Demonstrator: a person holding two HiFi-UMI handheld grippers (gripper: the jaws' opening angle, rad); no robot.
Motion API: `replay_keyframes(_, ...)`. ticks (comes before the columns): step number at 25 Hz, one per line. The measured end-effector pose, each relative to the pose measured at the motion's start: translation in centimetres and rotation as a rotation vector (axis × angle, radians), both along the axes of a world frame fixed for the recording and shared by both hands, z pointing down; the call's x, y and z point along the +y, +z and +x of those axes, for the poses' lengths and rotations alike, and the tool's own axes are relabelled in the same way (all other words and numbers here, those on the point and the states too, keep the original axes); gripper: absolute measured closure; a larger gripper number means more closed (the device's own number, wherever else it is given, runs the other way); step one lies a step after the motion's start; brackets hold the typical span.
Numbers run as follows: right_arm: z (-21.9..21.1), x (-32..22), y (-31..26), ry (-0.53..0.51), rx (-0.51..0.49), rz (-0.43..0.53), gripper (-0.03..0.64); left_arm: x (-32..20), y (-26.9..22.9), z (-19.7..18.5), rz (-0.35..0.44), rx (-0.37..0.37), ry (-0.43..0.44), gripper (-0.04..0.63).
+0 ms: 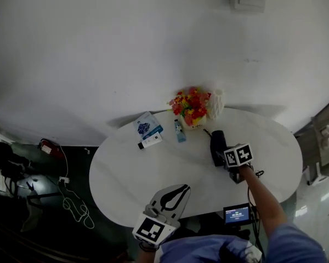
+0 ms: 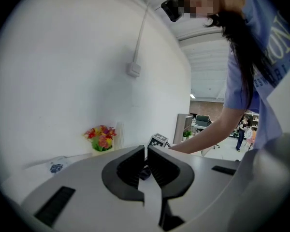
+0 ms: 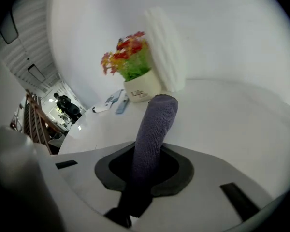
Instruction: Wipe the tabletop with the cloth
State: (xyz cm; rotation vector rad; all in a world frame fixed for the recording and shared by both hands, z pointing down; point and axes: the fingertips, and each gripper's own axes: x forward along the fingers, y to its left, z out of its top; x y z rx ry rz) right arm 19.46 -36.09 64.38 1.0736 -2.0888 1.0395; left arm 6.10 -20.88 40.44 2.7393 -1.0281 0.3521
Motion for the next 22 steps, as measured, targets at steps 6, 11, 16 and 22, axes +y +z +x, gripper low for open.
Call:
replay_keyframes(6,13.8,-0.3,0.4,0.155,0.058,0.010,0.543,-0.7,-0.1,6.5,-0.002,-0.001,0.082,0.580)
replay_keyframes(11,23.5,0.5,0.5,0.317,0.073,0.010,0.543,-0.7,0.3,9.4,-0.007,-0.018,0.126,0.580)
replay_keyframes(16,31.4,2.4,0.4,0.440,0.113,0.011,0.543,-0.5,0.3,11.5,-0.025,-0.001,0.142,0.580)
replay_keyframes(22,38.0,5.0,0.7,0.581,0.150,-0.002,0.543,0.3,1.0,12.6,-0.036,-0.025,0.180,0.580)
